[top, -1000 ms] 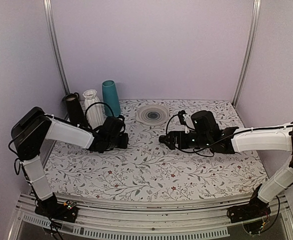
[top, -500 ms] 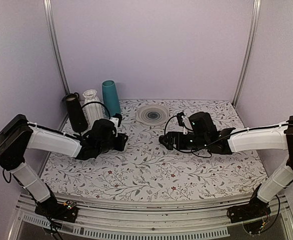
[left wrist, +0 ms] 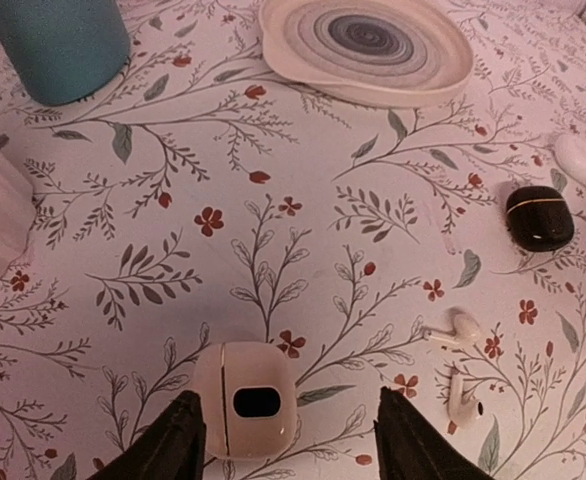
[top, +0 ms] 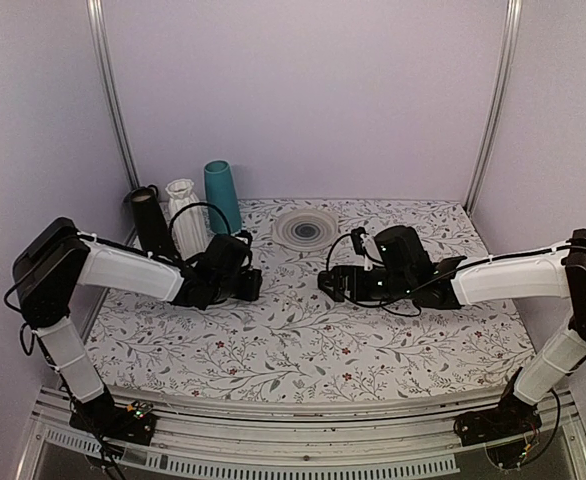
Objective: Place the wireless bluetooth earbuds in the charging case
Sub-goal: Move the charging case to the center of the board.
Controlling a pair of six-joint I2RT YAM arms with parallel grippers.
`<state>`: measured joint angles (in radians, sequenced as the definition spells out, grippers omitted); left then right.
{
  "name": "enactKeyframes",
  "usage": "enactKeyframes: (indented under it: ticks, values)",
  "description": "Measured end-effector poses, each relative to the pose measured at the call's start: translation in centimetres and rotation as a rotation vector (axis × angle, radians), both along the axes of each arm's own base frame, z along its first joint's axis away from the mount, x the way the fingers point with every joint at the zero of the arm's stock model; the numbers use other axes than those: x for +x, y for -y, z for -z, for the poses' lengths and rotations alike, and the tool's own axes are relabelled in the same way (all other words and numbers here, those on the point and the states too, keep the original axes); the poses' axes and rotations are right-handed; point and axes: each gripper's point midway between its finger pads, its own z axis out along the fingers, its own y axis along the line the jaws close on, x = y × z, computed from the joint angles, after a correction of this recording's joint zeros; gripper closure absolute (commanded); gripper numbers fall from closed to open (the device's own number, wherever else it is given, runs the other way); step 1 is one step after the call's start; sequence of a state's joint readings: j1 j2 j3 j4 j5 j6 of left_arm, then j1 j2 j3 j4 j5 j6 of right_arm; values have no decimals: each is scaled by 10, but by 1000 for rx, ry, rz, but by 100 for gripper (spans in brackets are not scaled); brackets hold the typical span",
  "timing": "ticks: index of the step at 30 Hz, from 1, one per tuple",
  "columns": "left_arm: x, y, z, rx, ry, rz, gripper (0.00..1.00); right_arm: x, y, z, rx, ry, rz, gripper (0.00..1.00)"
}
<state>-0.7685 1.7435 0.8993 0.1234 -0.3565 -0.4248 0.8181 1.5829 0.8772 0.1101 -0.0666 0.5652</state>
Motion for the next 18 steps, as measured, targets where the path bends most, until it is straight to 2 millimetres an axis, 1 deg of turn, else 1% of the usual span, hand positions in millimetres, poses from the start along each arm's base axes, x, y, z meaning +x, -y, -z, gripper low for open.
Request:
enactKeyframes:
  ticks: [3,9,13,18]
  values:
    - [1,-4,14,29,-48,-35,33,0,0,-1,2,2,0,1]
    - [6,-11,38,51,-135,-90,29,0,0,-1,2,2,0,1]
    - [11,-14,46,17,-174,-144,27,0,0,-1,2,3,0,1]
    - [11,-20,49,-57,-208,-244,24,-2,2,-5,13,13,0,1]
